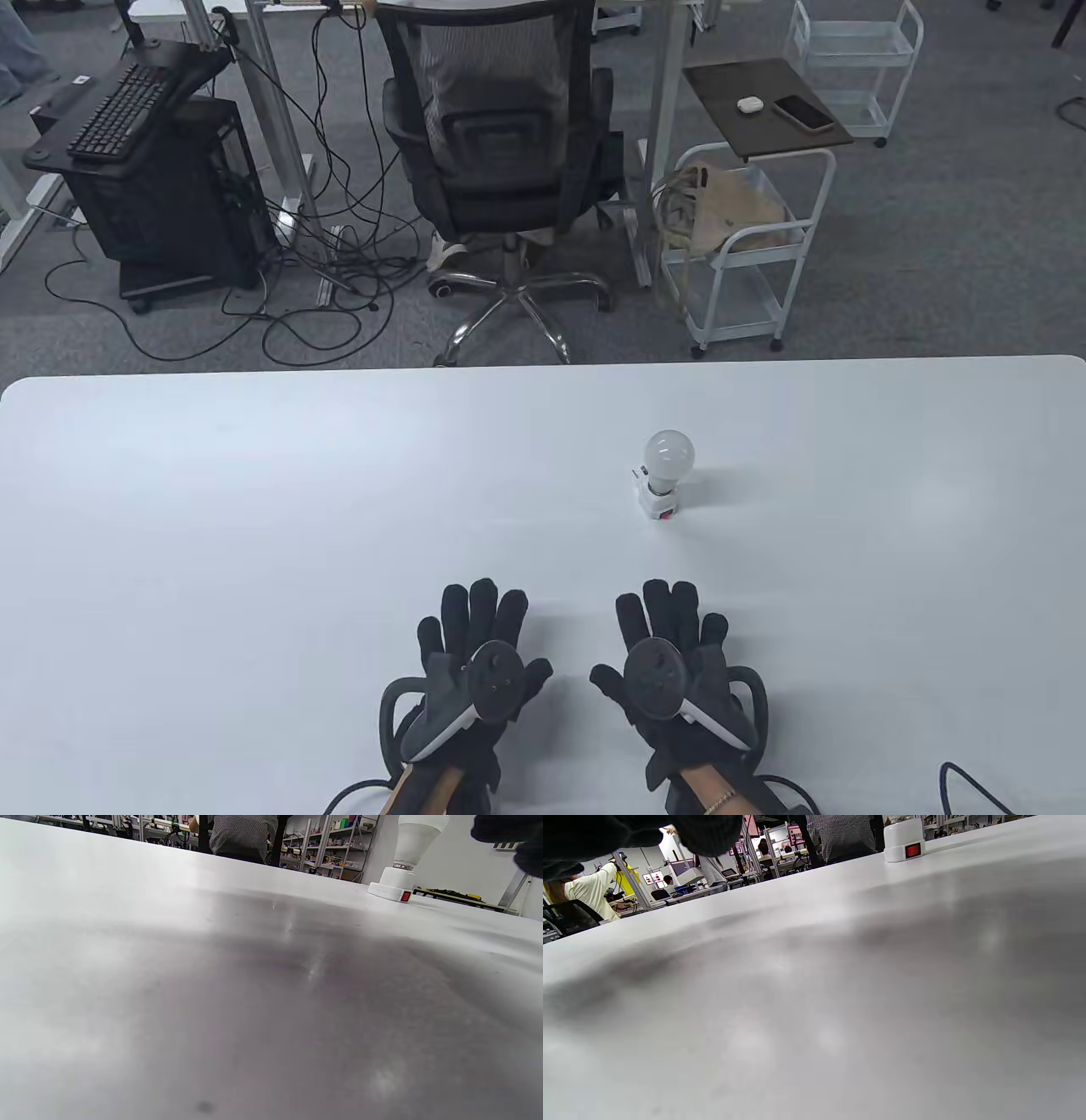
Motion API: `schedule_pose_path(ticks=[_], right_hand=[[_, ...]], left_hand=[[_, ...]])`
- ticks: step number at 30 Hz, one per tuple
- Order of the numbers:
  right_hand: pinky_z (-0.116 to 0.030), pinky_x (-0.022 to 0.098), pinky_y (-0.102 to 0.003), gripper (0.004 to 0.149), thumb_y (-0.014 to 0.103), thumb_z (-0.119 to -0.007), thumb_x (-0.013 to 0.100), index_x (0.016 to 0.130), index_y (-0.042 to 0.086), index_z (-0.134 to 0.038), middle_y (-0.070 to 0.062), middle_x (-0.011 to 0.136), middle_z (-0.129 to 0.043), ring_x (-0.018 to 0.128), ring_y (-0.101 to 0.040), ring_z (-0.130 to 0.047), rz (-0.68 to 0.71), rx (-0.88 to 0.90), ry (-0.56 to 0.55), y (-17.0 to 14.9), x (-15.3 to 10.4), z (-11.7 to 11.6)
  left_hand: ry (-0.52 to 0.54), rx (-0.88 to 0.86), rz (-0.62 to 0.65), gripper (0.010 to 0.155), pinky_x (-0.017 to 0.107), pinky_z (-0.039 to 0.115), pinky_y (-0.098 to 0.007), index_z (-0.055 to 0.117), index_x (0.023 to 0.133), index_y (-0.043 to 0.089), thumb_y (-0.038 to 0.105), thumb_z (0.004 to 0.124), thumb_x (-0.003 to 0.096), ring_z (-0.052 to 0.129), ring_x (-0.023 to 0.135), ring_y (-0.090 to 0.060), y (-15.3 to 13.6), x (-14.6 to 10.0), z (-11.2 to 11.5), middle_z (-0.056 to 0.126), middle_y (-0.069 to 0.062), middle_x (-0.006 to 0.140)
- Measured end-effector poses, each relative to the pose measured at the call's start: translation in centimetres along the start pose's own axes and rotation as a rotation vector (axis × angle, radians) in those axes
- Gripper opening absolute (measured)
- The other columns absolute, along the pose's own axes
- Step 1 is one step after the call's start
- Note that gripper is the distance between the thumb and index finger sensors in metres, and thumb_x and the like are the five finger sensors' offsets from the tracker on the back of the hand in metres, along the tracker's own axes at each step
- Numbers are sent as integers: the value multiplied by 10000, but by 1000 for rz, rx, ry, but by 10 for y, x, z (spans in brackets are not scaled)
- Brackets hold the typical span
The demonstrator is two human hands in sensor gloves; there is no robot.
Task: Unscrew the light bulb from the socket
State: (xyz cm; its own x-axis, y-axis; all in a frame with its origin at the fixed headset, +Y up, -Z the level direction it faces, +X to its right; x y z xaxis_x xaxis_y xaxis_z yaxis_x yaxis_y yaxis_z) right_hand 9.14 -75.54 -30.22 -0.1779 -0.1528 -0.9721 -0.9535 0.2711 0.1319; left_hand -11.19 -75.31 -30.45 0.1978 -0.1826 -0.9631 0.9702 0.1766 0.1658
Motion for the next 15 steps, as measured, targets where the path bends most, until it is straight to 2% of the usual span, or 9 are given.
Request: schedule_pose_path(ticks=[10,15], right_hand=[[-57,669,-618,782,571,-597,638,1166,184,-169,-137,1177,6,1000,-379,122,-10,20,16,-5,2,-2],[-62,670,-619,785,573,-595,639,1168,177,-171,-146,1179,-2,1002,-384,115,-13,60,26,-8,3,-2]], left_hand=[[3,15,24,778,795,98,-591,71,1194,328,648,506,634,-49,1105,-341,5,0,0,-2,-69,1299],[-29,13,42,779,796,95,-589,67,1193,333,651,504,633,-54,1104,-340,7,2,6,-4,-65,1299]])
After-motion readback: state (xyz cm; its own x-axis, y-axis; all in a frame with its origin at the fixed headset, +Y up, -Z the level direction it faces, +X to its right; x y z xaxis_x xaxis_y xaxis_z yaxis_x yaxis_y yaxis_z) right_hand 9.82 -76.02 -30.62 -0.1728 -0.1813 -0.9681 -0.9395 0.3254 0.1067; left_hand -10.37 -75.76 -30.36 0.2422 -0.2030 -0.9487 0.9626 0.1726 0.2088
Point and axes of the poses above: the tracker on the back of each hand, its own y axis roughly to the thumb side, its own x axis roughly from the wrist to the fingertips, z = x × y, the point moved 3 cm from there along x, roughly from the wrist to the fingertips
